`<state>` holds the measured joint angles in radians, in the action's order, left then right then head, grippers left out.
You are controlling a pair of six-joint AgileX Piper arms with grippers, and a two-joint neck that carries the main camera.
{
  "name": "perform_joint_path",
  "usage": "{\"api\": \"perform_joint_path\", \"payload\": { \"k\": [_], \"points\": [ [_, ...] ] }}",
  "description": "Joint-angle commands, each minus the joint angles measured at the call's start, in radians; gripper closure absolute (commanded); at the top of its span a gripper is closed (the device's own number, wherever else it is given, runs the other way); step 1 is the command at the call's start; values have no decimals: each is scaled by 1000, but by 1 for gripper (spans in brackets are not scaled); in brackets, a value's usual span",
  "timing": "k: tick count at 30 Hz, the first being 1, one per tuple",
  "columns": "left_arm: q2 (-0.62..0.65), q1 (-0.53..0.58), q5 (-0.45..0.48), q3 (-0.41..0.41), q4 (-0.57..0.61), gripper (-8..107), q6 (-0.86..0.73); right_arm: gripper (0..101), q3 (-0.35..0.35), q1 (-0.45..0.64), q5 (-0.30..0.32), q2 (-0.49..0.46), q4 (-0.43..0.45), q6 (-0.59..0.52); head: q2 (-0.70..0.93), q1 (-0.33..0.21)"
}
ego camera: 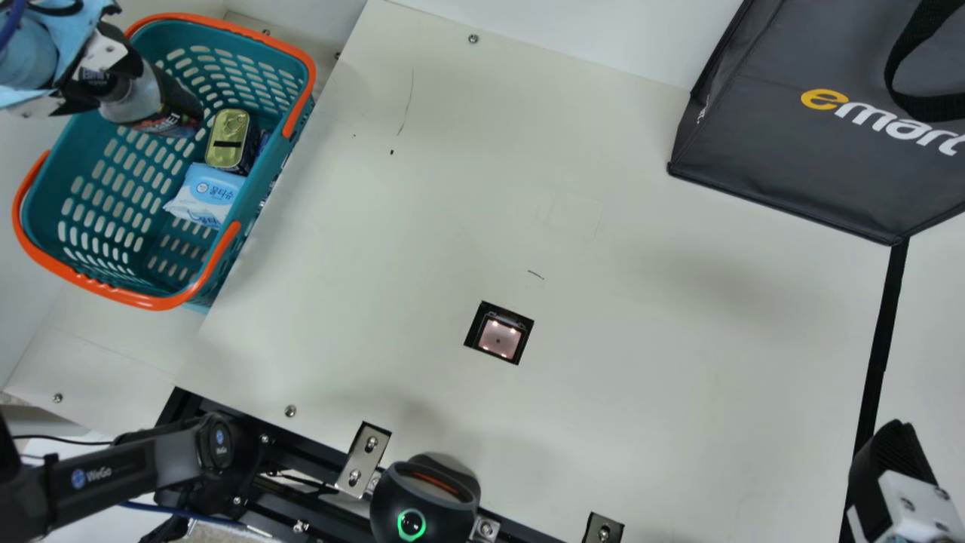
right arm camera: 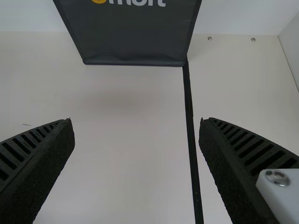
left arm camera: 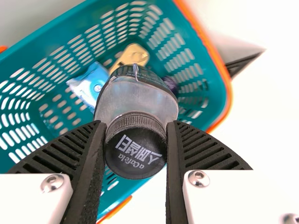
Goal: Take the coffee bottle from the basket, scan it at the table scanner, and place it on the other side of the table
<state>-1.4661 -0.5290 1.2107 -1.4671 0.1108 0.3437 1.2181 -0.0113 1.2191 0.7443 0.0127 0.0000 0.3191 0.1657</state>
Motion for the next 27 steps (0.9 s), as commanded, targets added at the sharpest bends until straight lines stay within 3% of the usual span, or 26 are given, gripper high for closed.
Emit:
{"api": "perform_joint_path", "payload": {
  "k": [1,13,27],
  "points": [
    [9,31,5,-11,-6,107,2,6,0,0,0,0,0,0,2,-27],
    [60,224,9,-39,-26,107,12,6,0,0,0,0,0,0,2,-27],
    [99,454,9,-16,-29,107,9,6,0,0,0,0,0,0,2,-27]
  ]
}}
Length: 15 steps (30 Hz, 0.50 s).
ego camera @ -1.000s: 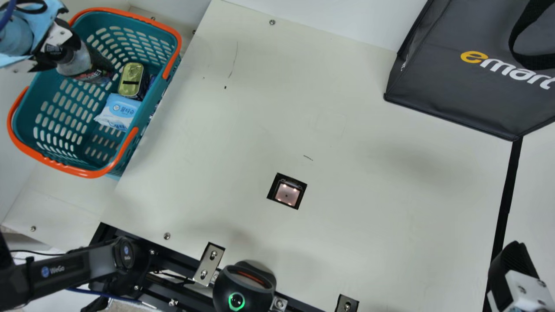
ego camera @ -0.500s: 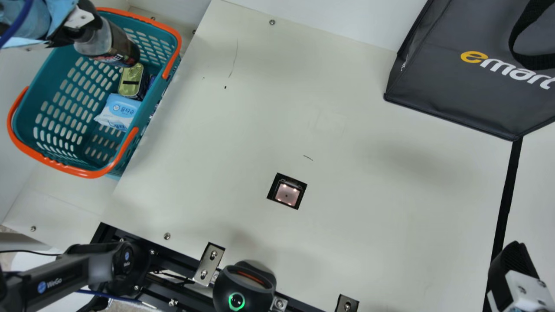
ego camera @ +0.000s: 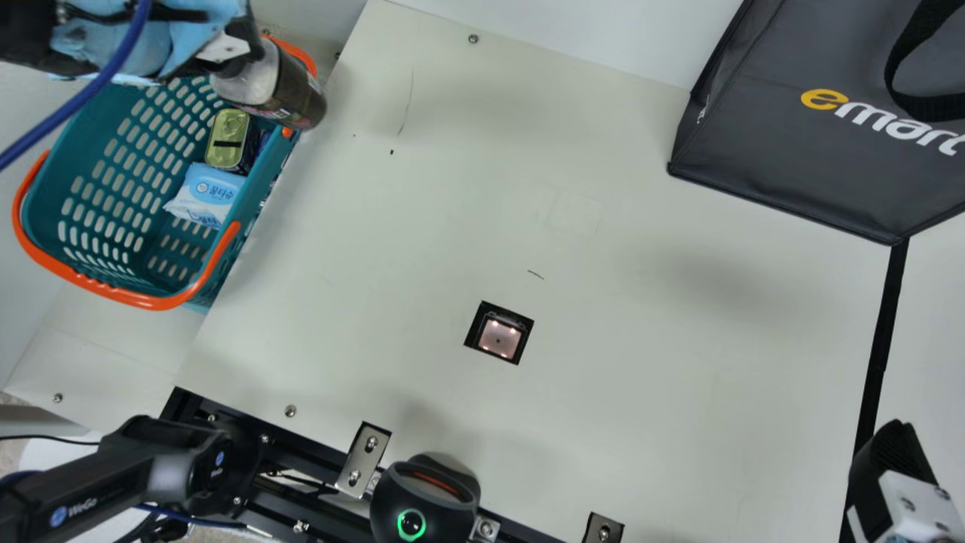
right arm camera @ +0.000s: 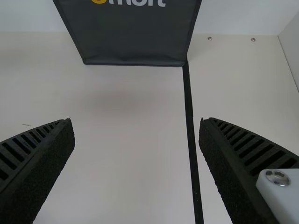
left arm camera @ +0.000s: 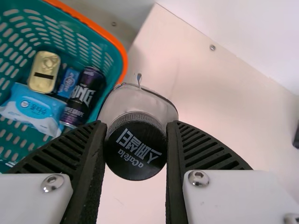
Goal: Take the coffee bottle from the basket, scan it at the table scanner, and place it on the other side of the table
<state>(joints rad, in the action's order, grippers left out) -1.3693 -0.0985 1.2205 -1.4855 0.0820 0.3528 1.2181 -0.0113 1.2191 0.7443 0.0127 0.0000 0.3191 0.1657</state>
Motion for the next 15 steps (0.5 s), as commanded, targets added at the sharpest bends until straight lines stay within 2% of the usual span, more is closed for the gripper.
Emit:
{"api": "perform_joint_path", "payload": {
  "k": [1,7,15],
  "points": [
    [5,38,-1,8,-2,107,0,6,0,0,0,0,0,0,2,-27],
    [22,120,-1,64,-12,107,-16,6,0,0,0,0,0,0,2,-27],
    [42,200,-1,182,-27,107,-64,6,0,0,0,0,0,0,2,-27]
  ]
}}
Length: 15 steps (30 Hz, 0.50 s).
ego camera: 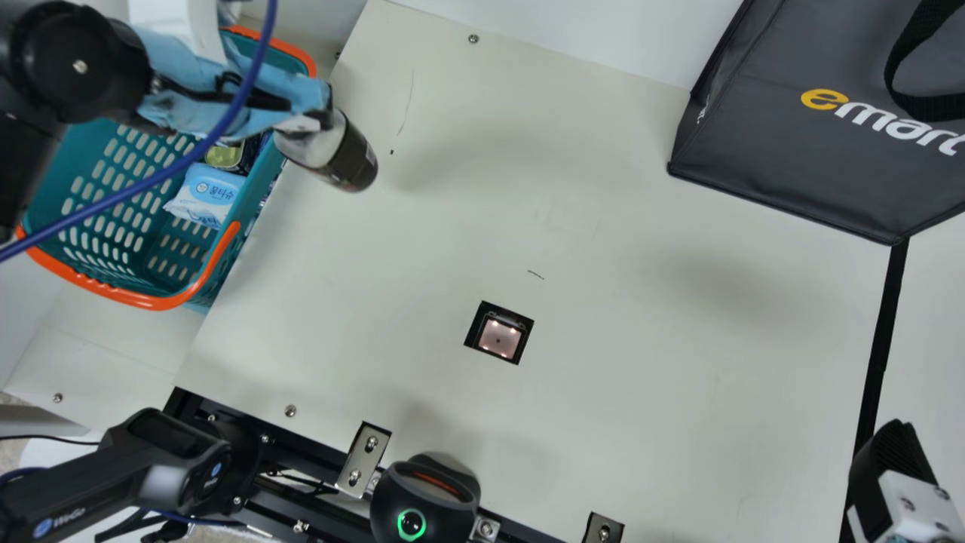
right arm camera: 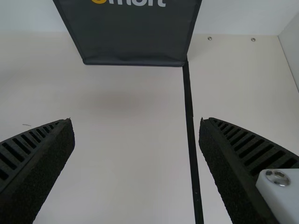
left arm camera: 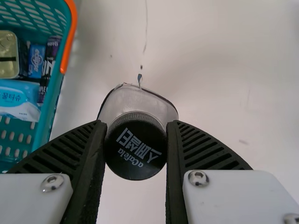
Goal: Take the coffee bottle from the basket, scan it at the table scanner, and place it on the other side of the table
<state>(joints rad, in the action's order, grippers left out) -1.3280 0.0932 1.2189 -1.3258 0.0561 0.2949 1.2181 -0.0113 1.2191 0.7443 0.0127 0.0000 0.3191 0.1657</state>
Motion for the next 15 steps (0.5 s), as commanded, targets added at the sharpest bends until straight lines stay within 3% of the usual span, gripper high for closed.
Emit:
{"api": "perform_joint_path", "payload": {
  "k": [1,15],
  "points": [
    [2,16,1,38,-2,107,-13,6,0,0,0,0,0,0,2,-27],
    [11,56,1,165,-19,107,-78,6,0,0,0,0,0,0,2,-27]
  ]
}}
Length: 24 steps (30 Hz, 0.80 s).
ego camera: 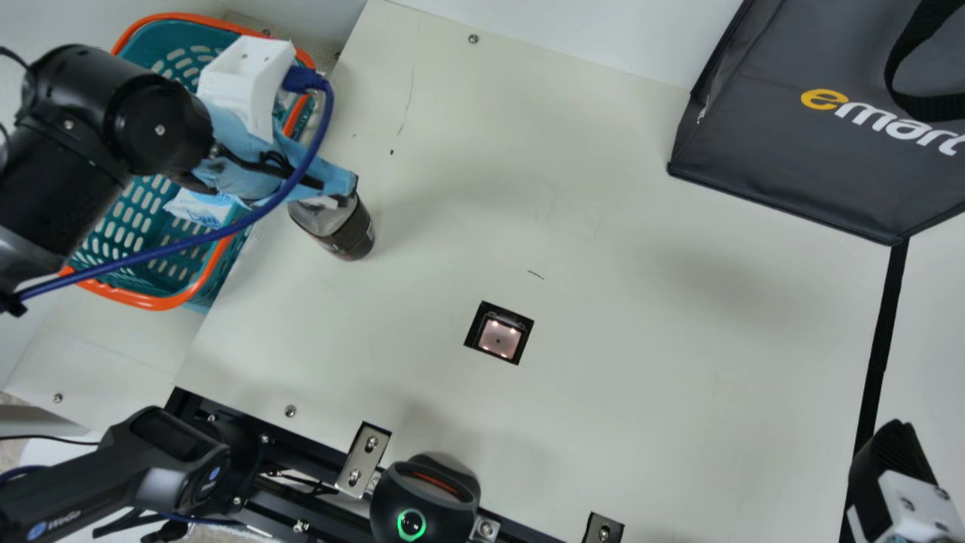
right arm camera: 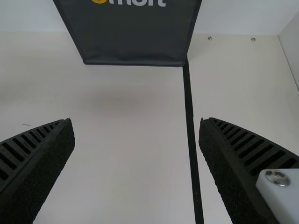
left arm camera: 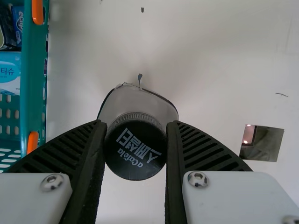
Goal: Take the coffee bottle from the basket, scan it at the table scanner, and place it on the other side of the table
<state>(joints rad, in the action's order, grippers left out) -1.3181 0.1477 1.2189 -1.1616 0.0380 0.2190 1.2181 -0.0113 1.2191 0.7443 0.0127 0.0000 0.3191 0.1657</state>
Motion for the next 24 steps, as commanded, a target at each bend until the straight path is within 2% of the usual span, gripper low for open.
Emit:
{"api": "perform_joint_path", "payload": {
  "k": [1,5,24],
  "points": [
    [1,1,1,4,-1,107,-5,6,0,0,0,0,0,0,2,-27],
    [1,0,1,11,-2,107,-11,6,0,0,1,0,0,0,2,-27],
    [0,-6,1,16,17,43,-33,6,0,0,1,0,0,0,2,-27]
  ]
}}
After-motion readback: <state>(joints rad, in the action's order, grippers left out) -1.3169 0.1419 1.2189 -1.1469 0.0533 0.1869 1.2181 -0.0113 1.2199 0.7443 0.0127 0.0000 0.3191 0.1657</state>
